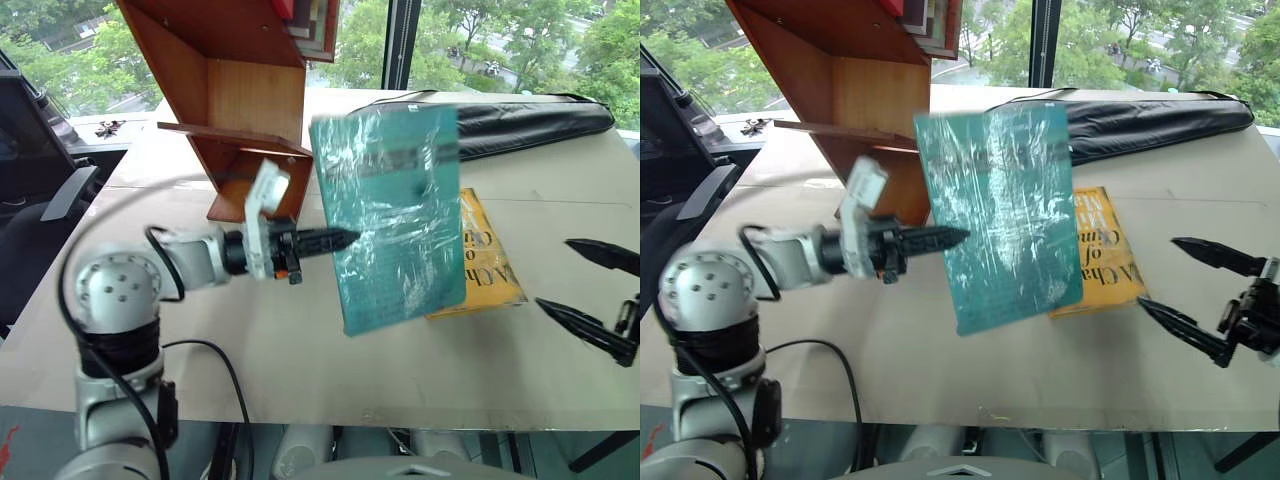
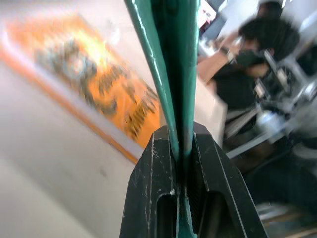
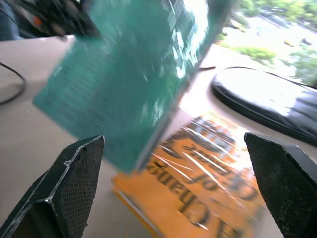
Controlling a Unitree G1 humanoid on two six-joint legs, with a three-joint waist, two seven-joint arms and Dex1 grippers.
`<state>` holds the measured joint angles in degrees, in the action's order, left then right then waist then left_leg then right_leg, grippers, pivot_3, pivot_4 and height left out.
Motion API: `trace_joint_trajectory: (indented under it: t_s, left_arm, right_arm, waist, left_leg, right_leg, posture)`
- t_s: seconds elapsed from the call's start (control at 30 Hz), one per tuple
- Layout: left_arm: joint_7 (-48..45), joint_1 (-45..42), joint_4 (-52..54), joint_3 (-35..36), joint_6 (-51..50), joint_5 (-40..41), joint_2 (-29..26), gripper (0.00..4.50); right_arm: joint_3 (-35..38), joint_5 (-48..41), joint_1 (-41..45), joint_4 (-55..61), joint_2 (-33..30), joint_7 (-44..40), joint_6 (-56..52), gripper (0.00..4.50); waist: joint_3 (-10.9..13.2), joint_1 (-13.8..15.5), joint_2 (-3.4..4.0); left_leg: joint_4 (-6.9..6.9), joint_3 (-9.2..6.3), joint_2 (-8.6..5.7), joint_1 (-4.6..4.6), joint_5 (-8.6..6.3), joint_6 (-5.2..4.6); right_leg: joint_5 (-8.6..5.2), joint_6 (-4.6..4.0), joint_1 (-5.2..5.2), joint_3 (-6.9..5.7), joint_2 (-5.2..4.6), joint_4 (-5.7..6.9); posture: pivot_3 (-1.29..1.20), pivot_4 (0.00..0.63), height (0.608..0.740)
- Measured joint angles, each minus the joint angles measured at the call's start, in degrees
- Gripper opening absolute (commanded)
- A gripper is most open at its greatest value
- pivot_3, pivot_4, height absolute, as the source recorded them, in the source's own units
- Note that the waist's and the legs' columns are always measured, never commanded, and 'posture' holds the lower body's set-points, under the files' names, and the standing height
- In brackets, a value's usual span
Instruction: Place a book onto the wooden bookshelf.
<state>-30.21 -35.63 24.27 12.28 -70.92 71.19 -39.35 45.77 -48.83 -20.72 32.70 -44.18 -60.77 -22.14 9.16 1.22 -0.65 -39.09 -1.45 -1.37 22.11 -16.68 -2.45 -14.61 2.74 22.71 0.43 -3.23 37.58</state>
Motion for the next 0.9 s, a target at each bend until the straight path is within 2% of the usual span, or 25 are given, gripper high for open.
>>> trace_joint_trajectory:
  t_s: [0.2, 0.33, 0.43, 0.57, 0.67, 0.8, 0.9]
  left_arm:
    - [-12.57, -12.67, 4.57, -6.94, 17.1, -18.97, -12.21, 0.08]
    - [-17.82, -22.46, 0.98, -13.1, 29.43, -33.96, -18.17, 0.08]
    - [-20.35, -28.64, -1.86, -19.29, 34.64, -45.56, -22.96, 0.08]
    - [-28.58, -31.34, -7.19, -26.87, 43.57, -60.38, -31.73, 0.08]
    - [-33.83, -31.42, -14.45, -29.89, 50.86, -70.18, -35.86, 0.08]
    - [-37.55, -29.77, -19.96, -31.56, 54.97, -78.5, -37.02, 0.08]
    - [-40.05, -29.36, -20.37, -31.95, 54.76, -80.67, -35.33, 0.08]
  right_arm:
    - [1.6, 0.04, 2.07, -5.05, -1.01, -1.05, 0.34, 4.5]
    - [-2.37, 1.6, 7.36, -9.52, -1.77, -1.9, 1.85, 4.5]
    - [-5.7, 3.57, 11.26, -13.58, -2.29, -3.07, 3.67, 4.5]
    - [-8.91, 4.29, 14.32, -15.38, -2.3, -3.88, 4.72, 4.5]
    - [-9.5, 2.94, 16.12, -15.02, -2.22, -3.6, 4.56, 4.5]
    - [-9.5, -1.67, 17.97, -11.33, -0.73, -1.22, 3.05, 4.5]
    - [-9.52, -4.27, 19.61, -9.45, -0.28, 0.57, 2.05, 4.5]
  waist:
    - [0.04, -0.49, 0.04]
    - [0.12, -0.46, -0.02]
    - [0.24, -0.53, -0.03]
    - [0.37, -0.76, 0.1]
    - [0.39, -0.74, 0.12]
    - [0.43, -0.58, 0.05]
    - [0.46, -0.5, -0.01]
  left_leg:
    - [0.14, 0.12, 0.0, -0.11, 0.0, -0.01]
    - [0.2, 0.14, 0.0, -0.12, 0.0, -0.02]
    - [0.2, 0.16, -0.02, -0.09, 0.0, -0.05]
    - [0.3, 0.21, -0.02, -0.08, -0.01, -0.06]
    - [0.34, 0.27, -0.01, 0.01, -0.04, -0.12]
    - [0.28, 0.26, -0.01, 0.15, -0.11, -0.25]
    - [-0.13, 0.12, 0.0, 0.57, -0.09, -0.21]
  right_leg:
    - [-0.01, -0.01, 0.0, 0.11, 0.09, -0.02]
    - [-0.01, 0.0, 0.0, 0.11, 0.17, -0.02]
    - [-0.02, 0.04, 0.01, 0.12, 0.37, -0.05]
    - [-0.11, 0.16, 0.12, 0.25, 0.46, 0.01]
    - [-0.11, 0.17, 0.3, 0.26, 0.5, 0.06]
    - [-0.11, 0.19, 0.37, 0.22, 0.48, 0.05]
    - [-0.1, 0.2, 0.57, 0.07, 0.46, 0.14]
  posture:
    - [0.0, 0.15, 0.74]
    - [0.0, 0.15, 0.74]
    - [0.0, 0.15, 0.74]
    - [0.0, 0.15, 0.74]
    - [0.0, 0.15, 0.74]
    - [0.0, 0.15, 0.74]
    - [0.0, 0.15, 0.74]
